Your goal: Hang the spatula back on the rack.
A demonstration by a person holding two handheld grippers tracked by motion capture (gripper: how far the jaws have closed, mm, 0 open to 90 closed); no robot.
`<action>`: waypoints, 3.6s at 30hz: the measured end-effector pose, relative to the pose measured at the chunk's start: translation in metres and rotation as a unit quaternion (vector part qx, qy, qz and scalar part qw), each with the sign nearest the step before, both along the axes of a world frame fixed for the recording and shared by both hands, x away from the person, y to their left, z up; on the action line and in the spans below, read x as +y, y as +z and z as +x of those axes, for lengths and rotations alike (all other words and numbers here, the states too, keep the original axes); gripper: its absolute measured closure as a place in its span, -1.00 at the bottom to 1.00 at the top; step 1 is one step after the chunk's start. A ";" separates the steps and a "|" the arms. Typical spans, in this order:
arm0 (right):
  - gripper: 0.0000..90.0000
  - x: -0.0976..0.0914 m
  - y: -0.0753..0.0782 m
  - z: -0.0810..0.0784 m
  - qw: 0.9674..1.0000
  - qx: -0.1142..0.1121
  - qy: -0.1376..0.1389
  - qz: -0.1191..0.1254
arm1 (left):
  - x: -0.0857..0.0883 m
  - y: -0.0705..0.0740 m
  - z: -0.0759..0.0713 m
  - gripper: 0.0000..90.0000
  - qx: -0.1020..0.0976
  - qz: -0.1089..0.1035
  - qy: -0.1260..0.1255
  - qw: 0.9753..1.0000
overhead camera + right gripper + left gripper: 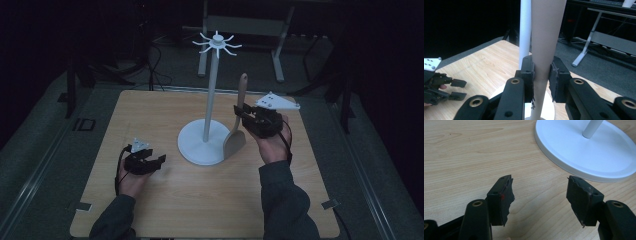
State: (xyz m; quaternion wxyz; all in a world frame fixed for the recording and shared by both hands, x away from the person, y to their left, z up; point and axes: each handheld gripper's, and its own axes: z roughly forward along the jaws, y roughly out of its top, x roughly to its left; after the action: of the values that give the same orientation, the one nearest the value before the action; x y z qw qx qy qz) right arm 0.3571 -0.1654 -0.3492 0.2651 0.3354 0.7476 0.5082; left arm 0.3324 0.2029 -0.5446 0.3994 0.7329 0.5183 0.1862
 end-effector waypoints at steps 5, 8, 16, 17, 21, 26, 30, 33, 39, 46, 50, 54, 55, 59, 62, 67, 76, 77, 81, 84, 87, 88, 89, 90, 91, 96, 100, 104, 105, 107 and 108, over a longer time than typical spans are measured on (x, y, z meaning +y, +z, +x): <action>0.68 0.002 0.006 0.003 1.000 -0.004 0.011 0.010 | 0.000 0.000 0.000 -0.15 0.001 0.000 0.000 1.000; 0.68 0.004 0.009 0.006 1.000 -0.005 0.012 0.011 | 0.000 0.000 0.000 -0.15 0.002 -0.002 0.002 1.000; 0.68 0.009 0.019 0.007 1.000 -0.011 0.019 0.013 | 0.000 0.000 0.000 -0.15 0.002 -0.001 0.001 1.000; 0.68 0.011 0.022 0.007 1.000 -0.012 0.020 0.013 | 0.001 0.000 0.000 -0.15 0.001 -0.002 0.002 1.000; 0.68 0.013 0.026 0.011 1.000 -0.011 0.021 0.012 | 0.001 0.000 0.000 -0.15 0.001 -0.002 0.001 1.000; 0.68 0.015 0.029 0.014 1.000 -0.006 0.022 0.016 | 0.001 0.000 0.000 -0.15 0.001 -0.002 0.001 1.000; 0.68 0.016 0.031 0.017 1.000 -0.004 0.022 0.019 | 0.002 0.000 0.000 -0.15 0.001 -0.003 0.002 1.000; 0.68 0.017 0.033 0.019 1.000 -0.003 0.022 0.018 | 0.002 0.000 0.000 -0.15 0.000 -0.003 0.002 1.000; 0.68 0.018 0.036 0.021 1.000 -0.004 0.022 0.021 | 0.002 0.000 0.000 -0.15 0.000 -0.004 0.003 1.000; 0.68 0.017 0.037 0.025 1.000 0.004 0.020 0.023 | 0.002 0.000 0.000 -0.15 0.000 -0.004 0.003 1.000; 0.68 0.018 0.038 0.026 0.999 0.007 0.023 0.023 | 0.002 0.000 0.000 -0.15 0.000 -0.005 0.004 1.000; 0.68 0.019 0.039 0.027 0.999 0.008 0.024 0.024 | 0.002 0.000 0.000 -0.15 0.000 -0.004 0.003 1.000; 0.68 0.019 0.039 0.027 0.999 0.008 0.024 0.023 | 0.002 0.000 0.000 -0.15 0.000 -0.004 0.003 1.000; 0.68 0.020 0.039 0.029 0.999 0.011 0.026 0.024 | 0.002 0.000 0.000 -0.15 0.000 -0.004 0.002 1.000; 0.67 0.021 0.039 0.031 0.999 0.016 0.026 0.023 | 0.002 0.000 0.000 -0.15 0.001 -0.004 0.003 1.000; 0.67 0.023 0.038 0.034 0.999 0.018 0.027 0.021 | 0.002 0.000 0.000 -0.15 0.000 -0.004 0.003 1.000; 0.67 0.028 0.039 0.038 0.999 0.021 0.027 0.019 | 0.002 0.000 0.000 -0.15 0.001 -0.005 0.003 1.000; 0.67 0.029 0.039 0.038 0.999 0.022 0.027 0.018 | 0.002 0.000 0.000 -0.15 0.001 -0.005 0.003 1.000; 0.67 0.031 0.038 0.040 0.999 0.023 0.027 0.017 | 0.002 0.000 0.000 -0.15 0.000 -0.006 0.003 1.000; 0.67 0.033 0.037 0.042 0.999 0.024 0.027 0.015 | 0.003 0.000 0.000 -0.15 0.000 -0.007 0.004 1.000; 0.67 0.034 0.036 0.043 0.999 0.025 0.029 0.015 | 0.003 0.000 0.000 -0.16 0.000 -0.007 0.005 1.000; 0.67 0.035 0.036 0.043 0.999 0.026 0.030 0.014 | 0.003 0.000 0.000 -0.16 -0.001 -0.008 0.005 1.000; 0.67 0.035 0.035 0.043 0.999 0.027 0.032 0.013 | 0.003 0.000 0.000 -0.16 -0.001 -0.008 0.005 1.000; 0.67 0.035 0.034 0.043 0.999 0.027 0.035 0.016 | 0.003 0.000 0.000 -0.16 0.000 -0.007 0.005 1.000; 0.66 0.034 0.034 0.043 0.999 0.028 0.036 0.019 | 0.003 0.000 0.000 -0.16 0.000 -0.007 0.005 1.000; 0.40 0.032 0.032 0.042 0.999 0.024 0.029 0.024 | 0.003 0.001 0.000 -0.16 0.000 -0.006 0.005 1.000; 0.19 0.031 0.031 0.040 0.999 0.020 0.020 0.019 | 0.003 0.001 0.000 -0.16 0.001 -0.004 0.004 1.000; -0.01 0.029 0.027 0.039 1.000 0.019 0.011 0.012 | 0.003 0.000 0.000 -0.16 0.001 -0.006 0.004 1.000; -0.05 0.029 0.026 0.038 1.000 0.018 0.008 0.009 | 0.003 0.001 0.000 -0.16 0.001 -0.006 0.005 1.000; -0.10 0.029 0.024 0.038 1.000 0.019 0.005 0.007 | 0.003 0.001 0.000 -0.16 0.000 -0.004 0.004 1.000; -0.13 0.029 0.023 0.038 1.000 0.020 0.005 0.005 | 0.003 0.001 0.000 -0.16 0.000 -0.004 0.004 1.000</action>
State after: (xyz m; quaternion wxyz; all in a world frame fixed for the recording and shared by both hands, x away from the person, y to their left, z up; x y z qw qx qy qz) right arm 0.3950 -0.1368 -0.3263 0.2461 0.3431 0.7520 0.5061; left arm 0.3325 0.2056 -0.5440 0.4017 0.7292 0.5221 0.1853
